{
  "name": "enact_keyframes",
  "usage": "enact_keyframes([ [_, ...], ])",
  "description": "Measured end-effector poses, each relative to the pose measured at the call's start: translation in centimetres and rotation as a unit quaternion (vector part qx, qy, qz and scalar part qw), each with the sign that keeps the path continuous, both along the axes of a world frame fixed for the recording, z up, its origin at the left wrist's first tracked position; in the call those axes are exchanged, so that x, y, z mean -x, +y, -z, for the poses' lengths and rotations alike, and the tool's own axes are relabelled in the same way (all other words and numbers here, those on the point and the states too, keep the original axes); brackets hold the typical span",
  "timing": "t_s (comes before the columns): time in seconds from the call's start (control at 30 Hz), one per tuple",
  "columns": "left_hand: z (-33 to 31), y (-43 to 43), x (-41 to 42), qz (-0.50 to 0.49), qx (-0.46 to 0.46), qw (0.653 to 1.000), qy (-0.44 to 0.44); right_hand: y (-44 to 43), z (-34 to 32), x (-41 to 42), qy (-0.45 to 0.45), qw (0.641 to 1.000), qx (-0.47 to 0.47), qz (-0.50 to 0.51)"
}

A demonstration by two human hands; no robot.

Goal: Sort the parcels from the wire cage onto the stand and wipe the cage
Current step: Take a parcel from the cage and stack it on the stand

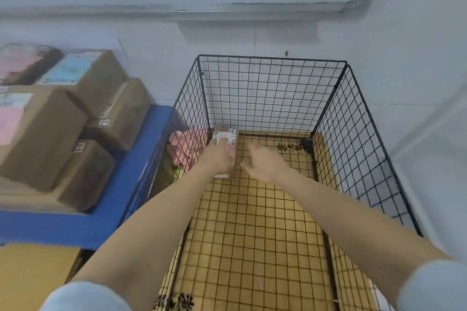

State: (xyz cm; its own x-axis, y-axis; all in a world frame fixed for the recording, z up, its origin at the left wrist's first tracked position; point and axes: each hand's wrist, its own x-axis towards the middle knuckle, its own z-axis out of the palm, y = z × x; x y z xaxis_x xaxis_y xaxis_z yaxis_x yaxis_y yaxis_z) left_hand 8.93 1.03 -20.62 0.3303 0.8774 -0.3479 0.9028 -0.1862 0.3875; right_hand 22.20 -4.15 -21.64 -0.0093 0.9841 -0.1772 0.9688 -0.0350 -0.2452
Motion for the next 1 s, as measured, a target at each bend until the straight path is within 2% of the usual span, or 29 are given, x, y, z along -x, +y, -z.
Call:
enact_keyframes([
  [0.13,3.1,0.9,0.1,-0.081,0.02,0.996,-0.038,1.4,2.4,0.9,0.027,0.999,0.041,-0.003],
  [0.33,6.7,0.9,1.1,-0.135,0.082,0.985,-0.063,2.5,5.4,2.6,0.107,0.992,0.057,0.035],
  [0.6,7.4,0.0,0.9,-0.09,0.136,0.986,-0.036,1.6,6.1,2.4,0.144,0.986,0.068,0.051],
  [0.77,6.6,-1.3,0.6,-0.106,0.147,0.979,-0.098,0.4,5.6,1.6,0.126,0.989,0.062,0.048],
  [1.0,4.0,-3.0,0.6,-0.131,0.169,0.963,-0.162,-1.9,3.5,1.0,0.12,0.992,0.007,0.049],
])
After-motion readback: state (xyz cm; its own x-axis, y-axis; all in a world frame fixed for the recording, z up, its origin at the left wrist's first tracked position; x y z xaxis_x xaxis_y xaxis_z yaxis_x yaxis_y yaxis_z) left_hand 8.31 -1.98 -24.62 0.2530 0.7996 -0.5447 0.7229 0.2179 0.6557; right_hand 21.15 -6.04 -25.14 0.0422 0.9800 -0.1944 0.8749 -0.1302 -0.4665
